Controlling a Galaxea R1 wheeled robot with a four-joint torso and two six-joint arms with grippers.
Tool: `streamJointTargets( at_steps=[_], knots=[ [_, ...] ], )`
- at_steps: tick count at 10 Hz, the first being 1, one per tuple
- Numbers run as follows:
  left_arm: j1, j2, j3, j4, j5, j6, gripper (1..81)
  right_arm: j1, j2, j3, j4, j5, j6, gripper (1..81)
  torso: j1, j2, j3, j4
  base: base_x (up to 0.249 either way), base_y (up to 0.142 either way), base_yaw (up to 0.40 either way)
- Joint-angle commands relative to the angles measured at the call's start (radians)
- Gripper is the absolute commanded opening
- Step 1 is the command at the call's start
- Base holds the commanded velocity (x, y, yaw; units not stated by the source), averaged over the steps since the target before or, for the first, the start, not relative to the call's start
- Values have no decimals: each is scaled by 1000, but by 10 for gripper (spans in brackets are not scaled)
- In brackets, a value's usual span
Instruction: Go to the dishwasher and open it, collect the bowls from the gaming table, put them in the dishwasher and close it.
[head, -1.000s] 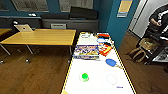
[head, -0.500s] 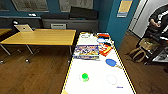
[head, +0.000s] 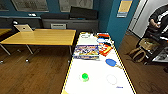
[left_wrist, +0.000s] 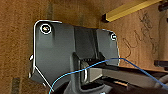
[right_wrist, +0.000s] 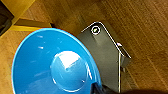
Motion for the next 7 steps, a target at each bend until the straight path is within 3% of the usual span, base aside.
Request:
streamJointTargets(
  at_steps=[1, 4, 7],
  knots=[
    [-86, -199, 229, -1, 23, -18, 811, 2, 16, -47, -42, -61, -8, 10, 0, 0, 0, 0, 0, 0, 0],
    [-158, -252, 344, -6, 41, -25, 811, -6, 54, -93, -53, -63, -7, 10, 0, 0, 0, 0, 0, 0, 0],
    [-290, -358, 492, -81, 80, -28, 811, 2, 90, -116, -65, -67, -7, 10, 0, 0, 0, 0, 0, 0, 0]
  ],
)
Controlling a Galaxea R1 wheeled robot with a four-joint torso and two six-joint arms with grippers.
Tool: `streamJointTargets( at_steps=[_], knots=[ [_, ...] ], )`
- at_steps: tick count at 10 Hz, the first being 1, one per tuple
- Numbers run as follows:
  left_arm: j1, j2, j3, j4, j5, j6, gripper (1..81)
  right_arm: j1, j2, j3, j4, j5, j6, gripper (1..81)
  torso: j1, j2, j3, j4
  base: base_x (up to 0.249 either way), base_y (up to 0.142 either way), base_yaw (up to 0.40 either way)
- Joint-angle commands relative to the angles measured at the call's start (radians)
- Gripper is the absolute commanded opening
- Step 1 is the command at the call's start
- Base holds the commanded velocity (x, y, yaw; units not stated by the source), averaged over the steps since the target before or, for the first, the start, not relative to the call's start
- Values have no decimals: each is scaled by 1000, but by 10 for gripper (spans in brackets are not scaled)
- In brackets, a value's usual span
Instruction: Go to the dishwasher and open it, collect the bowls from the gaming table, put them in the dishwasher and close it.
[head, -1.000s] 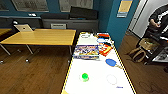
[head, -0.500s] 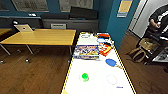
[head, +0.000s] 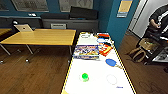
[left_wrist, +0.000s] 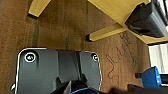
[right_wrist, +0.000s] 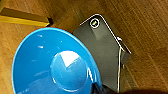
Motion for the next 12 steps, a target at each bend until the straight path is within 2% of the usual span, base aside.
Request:
streamJointTargets(
  at_steps=[1, 3, 4, 8, 10, 11, 12],
  knots=[
    [-188, -178, 189, -98, 114, -2, 811, 39, -12, 4, -35, -71, -4, 10, 0, 0, 0, 0, 0, 0, 0],
    [-283, -200, 223, -156, 175, -4, 811, 39, 17, -25, -35, -75, -4, 10, 0, 0, 0, 0, 0, 0, 0],
    [-341, -205, 235, -192, 226, -4, 811, 40, 34, -41, -36, -78, -4, 10, 0, 0, 0, 0, 0, 0, 0],
    [-591, -214, 311, -284, 422, -7, 811, 56, 66, -56, -45, -84, -4, 10, 0, 0, 0, 0, 0, 0, 0],
    [-674, -202, 303, -293, 479, -43, 811, 59, 74, -56, -45, -84, -4, 10, 0, 0, 0, 0, 0, 0, 0],
    [-697, -191, 283, -293, 485, -50, 811, 59, 77, -59, -45, -84, -4, 10, 0, 0, 0, 0, 0, 0, 0],
    [-726, -174, 258, -293, 517, -63, 811, 60, 78, -61, -45, -84, -4, 10, 0, 0, 0, 0, 0, 0, 0]
  ],
)
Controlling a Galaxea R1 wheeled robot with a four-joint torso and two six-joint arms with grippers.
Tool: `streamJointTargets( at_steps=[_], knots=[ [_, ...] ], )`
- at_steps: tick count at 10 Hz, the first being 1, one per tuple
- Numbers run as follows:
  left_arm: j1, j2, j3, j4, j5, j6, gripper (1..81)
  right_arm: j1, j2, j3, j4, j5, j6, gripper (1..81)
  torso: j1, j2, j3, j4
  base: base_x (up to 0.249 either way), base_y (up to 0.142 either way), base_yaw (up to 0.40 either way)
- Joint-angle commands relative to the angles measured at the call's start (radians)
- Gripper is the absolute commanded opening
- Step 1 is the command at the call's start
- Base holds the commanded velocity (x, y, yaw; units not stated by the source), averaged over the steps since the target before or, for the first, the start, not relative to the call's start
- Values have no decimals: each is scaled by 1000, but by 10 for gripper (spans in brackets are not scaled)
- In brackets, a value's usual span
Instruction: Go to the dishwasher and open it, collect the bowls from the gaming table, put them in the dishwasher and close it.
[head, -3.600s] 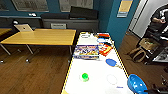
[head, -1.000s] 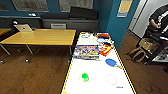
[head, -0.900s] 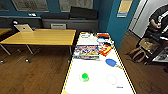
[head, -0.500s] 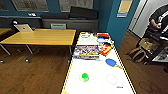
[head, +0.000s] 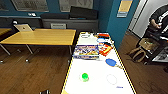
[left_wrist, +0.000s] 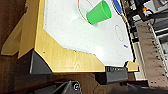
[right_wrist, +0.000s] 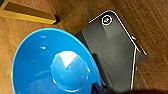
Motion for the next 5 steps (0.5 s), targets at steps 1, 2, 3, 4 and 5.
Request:
streamJointTargets(
  at_steps=[1, 2, 3, 4, 5],
  knots=[
    [-181, -3, -27, -42, 147, -78, 811, 35, -34, 16, -18, -73, -2, 10, 0, 0, 0, 0, 0, 0, 0],
    [-215, 14, -44, -42, 176, -144, 811, 35, -34, 14, -17, -73, -2, 10, 0, 0, 0, 0, 0, 0, 0],
    [-256, 35, -69, -42, 211, -225, 811, 43, -32, 16, -17, -73, 0, 10, 0, 0, 0, 0, 0, 0, 0],
    [-302, 57, -87, -33, 241, -322, 811, 48, -29, 14, -17, -75, 0, 10, 0, 0, 0, 0, 0, 0, 0],
    [-350, 81, -112, -22, 267, -390, 811, 54, -25, 14, -15, -89, 1, 10, 0, 0, 0, 0, 0, 0, 0]
  ],
)
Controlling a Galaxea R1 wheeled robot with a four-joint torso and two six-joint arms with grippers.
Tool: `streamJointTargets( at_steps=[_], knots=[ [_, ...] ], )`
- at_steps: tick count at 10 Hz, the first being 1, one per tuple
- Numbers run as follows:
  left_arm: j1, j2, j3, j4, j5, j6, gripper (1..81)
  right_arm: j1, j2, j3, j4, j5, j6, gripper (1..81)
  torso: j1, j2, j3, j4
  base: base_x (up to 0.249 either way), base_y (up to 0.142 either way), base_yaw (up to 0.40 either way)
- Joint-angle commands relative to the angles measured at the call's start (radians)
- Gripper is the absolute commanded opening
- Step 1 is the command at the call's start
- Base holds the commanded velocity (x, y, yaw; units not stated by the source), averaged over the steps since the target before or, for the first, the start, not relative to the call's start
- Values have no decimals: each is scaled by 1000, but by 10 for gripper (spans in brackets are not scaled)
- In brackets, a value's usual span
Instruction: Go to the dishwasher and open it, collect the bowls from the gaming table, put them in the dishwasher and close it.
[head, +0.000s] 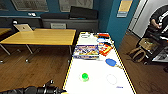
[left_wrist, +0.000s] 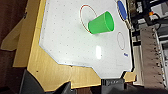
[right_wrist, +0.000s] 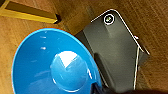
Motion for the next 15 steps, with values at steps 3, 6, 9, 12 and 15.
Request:
streamJointTargets(
  at_steps=[3, 6, 9, 12, 15],
  knots=[
    [-304, 100, -77, 113, 217, -316, 811, 55, -27, 7, -15, -89, 1, 10, 0, 0, 0, 0, 0, 0, 0],
    [-305, 190, -112, 291, 223, -505, 811, 58, -17, -11, -13, -102, 2, 10, 0, 0, 0, 0, 0, 0, 0],
    [-305, 226, -120, 404, 234, -666, 811, 62, -8, -24, -13, -105, 2, 10, 1, 1, -1, 0, 0, 0, 0],
    [-304, 285, -128, 582, 286, -849, 811, 62, -4, -25, -15, -110, 2, 10, 1, 1, -1, 0, 0, 0, 0],
    [-304, 351, -140, 694, 340, -961, 811, 65, -2, -25, -13, -113, 2, 10, 1, 1, -1, 0, 0, 0, 0]
  ],
)
